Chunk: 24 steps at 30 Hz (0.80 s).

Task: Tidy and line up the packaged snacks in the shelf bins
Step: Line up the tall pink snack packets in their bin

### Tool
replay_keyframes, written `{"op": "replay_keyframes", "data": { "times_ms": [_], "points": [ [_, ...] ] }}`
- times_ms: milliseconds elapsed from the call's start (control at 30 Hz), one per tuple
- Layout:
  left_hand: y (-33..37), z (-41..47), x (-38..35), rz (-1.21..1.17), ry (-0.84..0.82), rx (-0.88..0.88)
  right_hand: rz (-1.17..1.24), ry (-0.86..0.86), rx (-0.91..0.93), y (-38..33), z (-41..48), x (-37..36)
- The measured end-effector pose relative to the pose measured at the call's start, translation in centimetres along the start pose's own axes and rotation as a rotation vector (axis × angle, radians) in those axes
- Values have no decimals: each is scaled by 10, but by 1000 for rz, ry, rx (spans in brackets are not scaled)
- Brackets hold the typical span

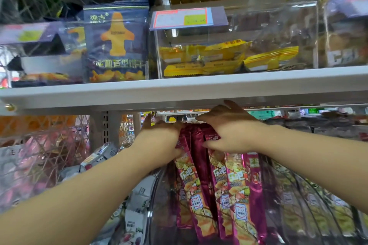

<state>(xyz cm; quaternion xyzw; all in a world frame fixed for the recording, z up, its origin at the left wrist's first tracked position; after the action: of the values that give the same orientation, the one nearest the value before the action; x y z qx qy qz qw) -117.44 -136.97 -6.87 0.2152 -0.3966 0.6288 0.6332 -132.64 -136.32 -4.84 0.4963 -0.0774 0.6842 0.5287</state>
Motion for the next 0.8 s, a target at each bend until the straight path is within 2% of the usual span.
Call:
{"op": "replay_keyframes", "data": {
  "times_ms": [100, 200, 400, 667, 800],
  "points": [
    [1, -1, -1, -90, -5, 4, 60, -80, -17, -6, 14, -5],
    [2, -2, -1, -193, 0, -13, 150, -67, -58, -6, 21, -6],
    [5, -6, 0, -216, -25, -53, 368, -138, -150, -4, 25, -13],
    [5, -6, -1, -333, -73, -89, 492, -142, -166, 2, 24, -14],
    [0, -1, 2, -416, -75, -101, 444, -94, -219, 2, 24, -13]
  ]
}}
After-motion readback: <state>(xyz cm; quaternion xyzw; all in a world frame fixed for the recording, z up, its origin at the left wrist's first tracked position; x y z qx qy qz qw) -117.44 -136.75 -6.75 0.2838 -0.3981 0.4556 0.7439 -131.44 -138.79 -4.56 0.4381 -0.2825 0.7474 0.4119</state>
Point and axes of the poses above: each hand's wrist, its own z-axis towards the middle knuckle, its own x-axis out of the back of the hand, y = z × x, the point moved 4 cm from there along z, towards the middle knuckle, and after that the axes turned 5 degrees about x, right-handed, at the moved point
